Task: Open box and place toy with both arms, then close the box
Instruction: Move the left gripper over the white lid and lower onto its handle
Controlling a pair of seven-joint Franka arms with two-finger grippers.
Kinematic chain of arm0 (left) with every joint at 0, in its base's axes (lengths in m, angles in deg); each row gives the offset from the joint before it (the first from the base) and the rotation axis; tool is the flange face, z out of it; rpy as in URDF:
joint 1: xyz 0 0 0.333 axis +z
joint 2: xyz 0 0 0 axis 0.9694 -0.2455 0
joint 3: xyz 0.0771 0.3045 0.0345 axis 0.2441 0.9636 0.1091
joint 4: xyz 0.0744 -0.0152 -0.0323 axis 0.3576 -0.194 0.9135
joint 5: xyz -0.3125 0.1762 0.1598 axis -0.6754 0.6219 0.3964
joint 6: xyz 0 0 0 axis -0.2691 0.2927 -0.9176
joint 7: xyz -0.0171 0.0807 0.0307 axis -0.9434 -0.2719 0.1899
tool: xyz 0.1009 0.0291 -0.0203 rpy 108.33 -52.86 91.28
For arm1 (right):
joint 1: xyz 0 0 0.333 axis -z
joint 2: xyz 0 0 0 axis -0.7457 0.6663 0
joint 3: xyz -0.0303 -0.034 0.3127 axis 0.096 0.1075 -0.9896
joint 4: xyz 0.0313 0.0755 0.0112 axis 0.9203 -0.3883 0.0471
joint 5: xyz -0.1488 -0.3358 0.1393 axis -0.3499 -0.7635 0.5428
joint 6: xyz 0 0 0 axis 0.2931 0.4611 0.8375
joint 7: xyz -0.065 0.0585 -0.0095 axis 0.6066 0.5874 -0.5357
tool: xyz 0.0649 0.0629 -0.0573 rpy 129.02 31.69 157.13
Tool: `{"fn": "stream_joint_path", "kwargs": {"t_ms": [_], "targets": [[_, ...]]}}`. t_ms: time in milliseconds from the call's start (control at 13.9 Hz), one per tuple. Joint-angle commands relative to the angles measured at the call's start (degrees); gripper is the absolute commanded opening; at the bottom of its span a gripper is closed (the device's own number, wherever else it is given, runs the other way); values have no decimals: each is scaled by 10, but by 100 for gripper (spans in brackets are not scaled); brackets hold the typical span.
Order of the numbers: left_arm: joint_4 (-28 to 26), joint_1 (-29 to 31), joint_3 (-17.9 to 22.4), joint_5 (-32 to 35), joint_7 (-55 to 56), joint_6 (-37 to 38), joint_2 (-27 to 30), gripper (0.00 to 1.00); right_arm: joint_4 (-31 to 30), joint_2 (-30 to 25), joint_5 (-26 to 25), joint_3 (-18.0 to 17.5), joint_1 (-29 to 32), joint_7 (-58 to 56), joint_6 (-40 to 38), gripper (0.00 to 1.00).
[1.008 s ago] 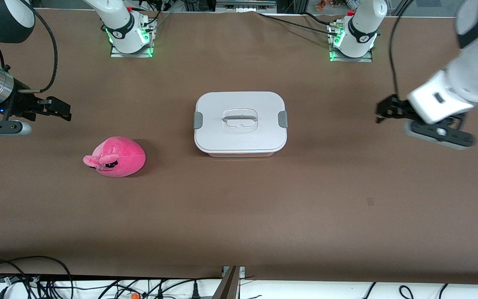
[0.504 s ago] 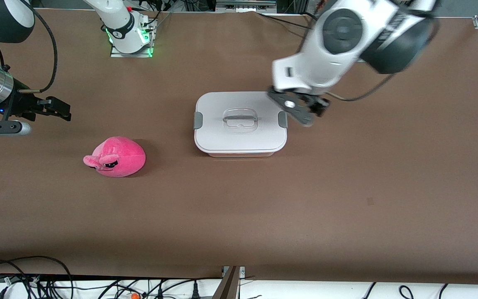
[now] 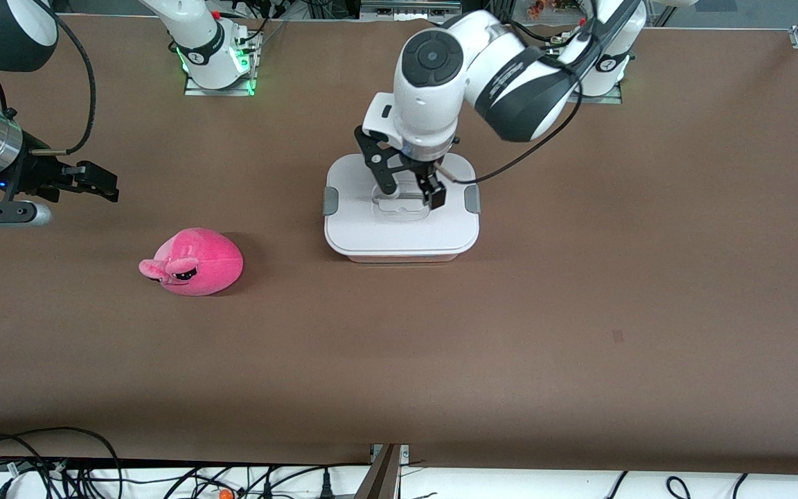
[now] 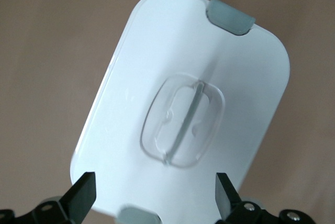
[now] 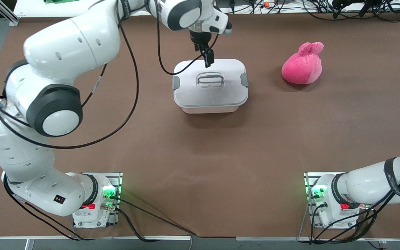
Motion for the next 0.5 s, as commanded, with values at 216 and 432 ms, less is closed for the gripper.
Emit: {"fn": "stream_joint_path", "kwargs": {"t_ms": [216,432], "targets": [[-7,-63,4,99,-55,-25,-40,100,3,-5,7,-1,2,3,-3,100],[-22,-64,4,105,-55,-33,-40,100,3,-5,7,-1,2,3,-4,100]]}}
